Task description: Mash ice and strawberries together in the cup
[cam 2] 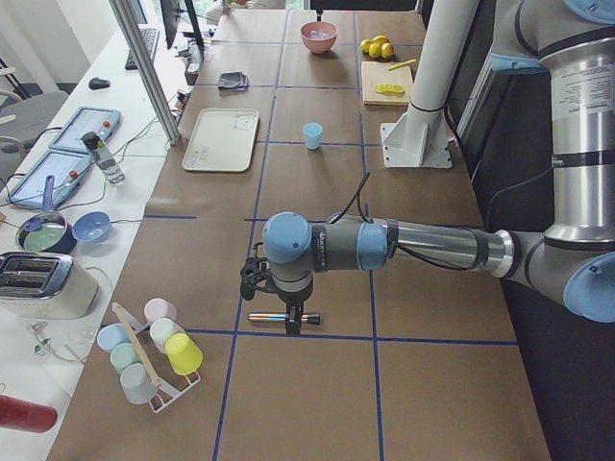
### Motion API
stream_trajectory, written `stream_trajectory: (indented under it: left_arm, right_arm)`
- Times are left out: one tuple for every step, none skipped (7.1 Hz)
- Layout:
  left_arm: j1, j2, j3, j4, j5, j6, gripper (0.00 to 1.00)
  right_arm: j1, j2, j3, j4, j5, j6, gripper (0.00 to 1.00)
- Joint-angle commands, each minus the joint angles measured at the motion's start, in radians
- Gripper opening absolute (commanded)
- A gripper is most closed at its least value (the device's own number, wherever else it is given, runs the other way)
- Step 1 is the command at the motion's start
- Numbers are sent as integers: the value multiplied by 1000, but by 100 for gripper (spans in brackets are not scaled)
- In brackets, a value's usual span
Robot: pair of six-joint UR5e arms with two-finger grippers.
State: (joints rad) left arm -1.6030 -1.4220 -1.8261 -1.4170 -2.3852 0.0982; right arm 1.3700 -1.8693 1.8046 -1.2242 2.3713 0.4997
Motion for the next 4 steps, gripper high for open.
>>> stream_trajectory:
  left_arm:
    - [0, 0, 1, 0, 0, 0, 100]
    - [2, 0, -1, 0, 0, 0, 100]
    - [0, -2, -2, 0, 0, 0, 100]
    - [0, -2, -2, -5, 0, 0, 100]
  right_arm:
    - [-61, -17, -1, 81, -20, 280, 95]
    - [-66, -17, -1, 83, -44, 346, 95]
    - [-77, -14, -11, 83, -67, 373, 95]
    - [-97, -14, -24, 83, -67, 388, 95]
